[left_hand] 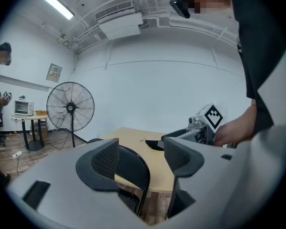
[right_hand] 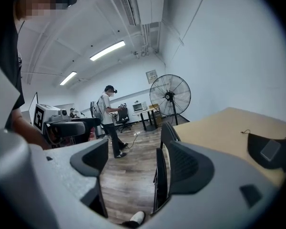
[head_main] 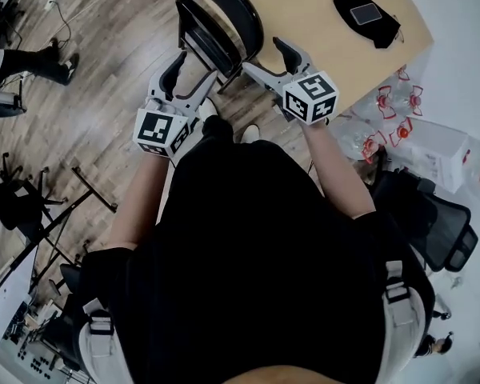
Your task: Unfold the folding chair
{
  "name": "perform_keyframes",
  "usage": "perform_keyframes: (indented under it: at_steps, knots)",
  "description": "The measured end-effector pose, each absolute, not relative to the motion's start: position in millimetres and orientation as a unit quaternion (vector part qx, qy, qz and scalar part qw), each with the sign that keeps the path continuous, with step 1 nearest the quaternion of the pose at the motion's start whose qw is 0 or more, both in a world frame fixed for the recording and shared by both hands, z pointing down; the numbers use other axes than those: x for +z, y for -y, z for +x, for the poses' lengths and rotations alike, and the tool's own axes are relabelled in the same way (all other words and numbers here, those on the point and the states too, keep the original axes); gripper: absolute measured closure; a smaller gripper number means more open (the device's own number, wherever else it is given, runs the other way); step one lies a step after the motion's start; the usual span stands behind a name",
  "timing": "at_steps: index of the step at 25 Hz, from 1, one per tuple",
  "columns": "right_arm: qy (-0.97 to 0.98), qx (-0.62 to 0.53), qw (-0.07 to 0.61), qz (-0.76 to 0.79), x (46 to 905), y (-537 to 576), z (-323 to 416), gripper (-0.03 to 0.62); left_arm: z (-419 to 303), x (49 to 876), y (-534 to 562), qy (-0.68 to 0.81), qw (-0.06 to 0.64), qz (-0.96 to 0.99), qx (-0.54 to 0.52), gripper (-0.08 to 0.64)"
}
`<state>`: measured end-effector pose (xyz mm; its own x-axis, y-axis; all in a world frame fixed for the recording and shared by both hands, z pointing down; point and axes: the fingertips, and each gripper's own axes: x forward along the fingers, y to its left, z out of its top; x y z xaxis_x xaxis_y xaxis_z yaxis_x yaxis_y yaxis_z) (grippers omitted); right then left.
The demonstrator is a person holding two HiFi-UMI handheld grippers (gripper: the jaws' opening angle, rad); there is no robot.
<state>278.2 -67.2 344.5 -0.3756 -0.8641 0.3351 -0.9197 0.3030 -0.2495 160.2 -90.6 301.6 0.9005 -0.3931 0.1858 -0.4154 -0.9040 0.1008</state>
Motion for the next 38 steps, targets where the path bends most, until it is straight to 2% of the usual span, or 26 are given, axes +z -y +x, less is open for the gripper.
perform_keyframes:
  at_steps: [9,24,30,38]
  knots:
    - [0.781,0.216,0.104,0.577,365,134,285,0.189,168,314,156,0.167,0.084,0.979,0.078,0.278]
    - [0.713,0.264,0.181,0.623,449,210,324,0.194,184,340,219,0.106,0.1,0.986,0.084,0.299]
    - [0.697,0.284,0.208,0.624,475,217,328,0.222,190,355,235,0.091,0.098,0.986,0.096,0.302]
    - [0.679,0.291,0.227,0.635,486,219,340,0.339,191,364,246,0.078,0.105,0.986,0.101,0.302]
